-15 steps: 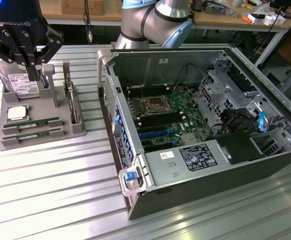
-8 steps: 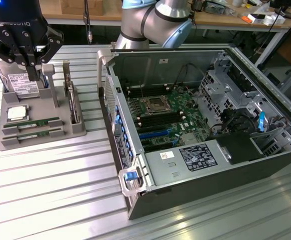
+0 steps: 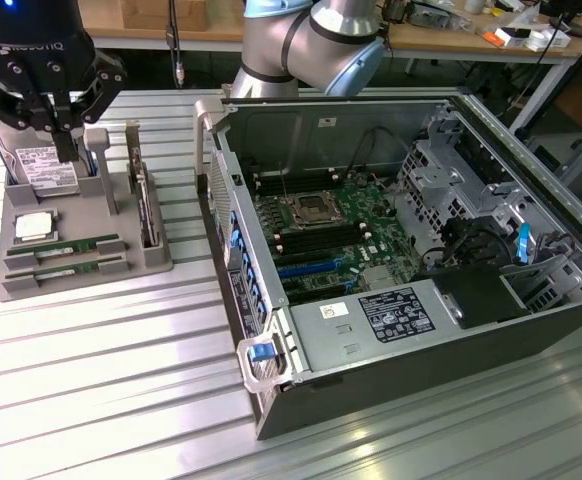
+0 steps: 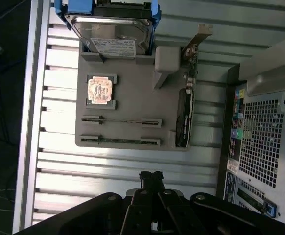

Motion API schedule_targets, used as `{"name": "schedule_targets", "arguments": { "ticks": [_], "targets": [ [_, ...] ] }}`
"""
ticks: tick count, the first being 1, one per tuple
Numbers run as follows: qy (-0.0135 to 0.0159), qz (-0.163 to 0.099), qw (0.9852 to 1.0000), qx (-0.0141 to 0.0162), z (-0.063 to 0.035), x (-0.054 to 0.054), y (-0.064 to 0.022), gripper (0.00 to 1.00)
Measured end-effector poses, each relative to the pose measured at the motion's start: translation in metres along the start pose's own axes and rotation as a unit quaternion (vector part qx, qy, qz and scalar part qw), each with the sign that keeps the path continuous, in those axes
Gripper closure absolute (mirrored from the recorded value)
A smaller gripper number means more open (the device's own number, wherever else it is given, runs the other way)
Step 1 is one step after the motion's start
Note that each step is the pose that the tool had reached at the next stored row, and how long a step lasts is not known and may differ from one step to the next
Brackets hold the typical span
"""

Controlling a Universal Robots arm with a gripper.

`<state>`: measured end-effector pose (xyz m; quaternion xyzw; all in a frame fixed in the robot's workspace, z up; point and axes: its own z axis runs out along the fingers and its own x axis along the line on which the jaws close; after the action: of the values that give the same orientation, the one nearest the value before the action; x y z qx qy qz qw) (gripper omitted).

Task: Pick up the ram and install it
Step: 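Pick up the ram and move it above insertion slot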

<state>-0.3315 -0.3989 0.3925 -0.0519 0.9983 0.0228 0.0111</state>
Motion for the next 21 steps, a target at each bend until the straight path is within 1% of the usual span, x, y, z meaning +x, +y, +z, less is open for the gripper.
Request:
{"name": "schedule_targets", "arguments": {
  "ticks": [2, 5, 10, 12, 13, 14, 16, 17, 18, 19, 20, 21],
  "targets": [
    [0.0008, -0.017, 0.9999, -0.0004, 0.0, 0.0, 0.0, 0.9],
    [0.0021, -0.048, 0.9988, -0.0012, 0.0, 0.0, 0.0, 0.9],
    [0.0032, -0.072, 0.9974, -0.0017, 0.0, 0.0, 0.0, 0.9],
    [0.0044, -0.099, 0.9951, -0.0024, 0.0, 0.0, 0.0, 0.9],
    [0.0047, -0.107, 0.9943, -0.0026, 0.0, 0.0, 0.0, 0.9],
    [0.0052, -0.118, 0.993, -0.0029, 0.0, 0.0, 0.0, 0.9],
    [0.0058, -0.132, 0.9913, -0.0032, 0.0, 0.0, 0.0, 0.9],
    [0.0065, -0.146, 0.9892, -0.0036, 0.0, 0.0, 0.0, 0.9],
    [0.0072, -0.162, 0.9868, -0.004, 0.0, 0.0, 0.0, 0.9],
    [0.0076, -0.172, 0.9851, -0.0042, 0.0, 0.0, 0.0, 0.9],
    [0.0081, -0.182, 0.9832, -0.0045, 0.0, 0.0, 0.0, 0.9],
    [0.0085, -0.19, 0.9816, -0.0047, 0.0, 0.0, 0.0, 0.9]
  ]
}}
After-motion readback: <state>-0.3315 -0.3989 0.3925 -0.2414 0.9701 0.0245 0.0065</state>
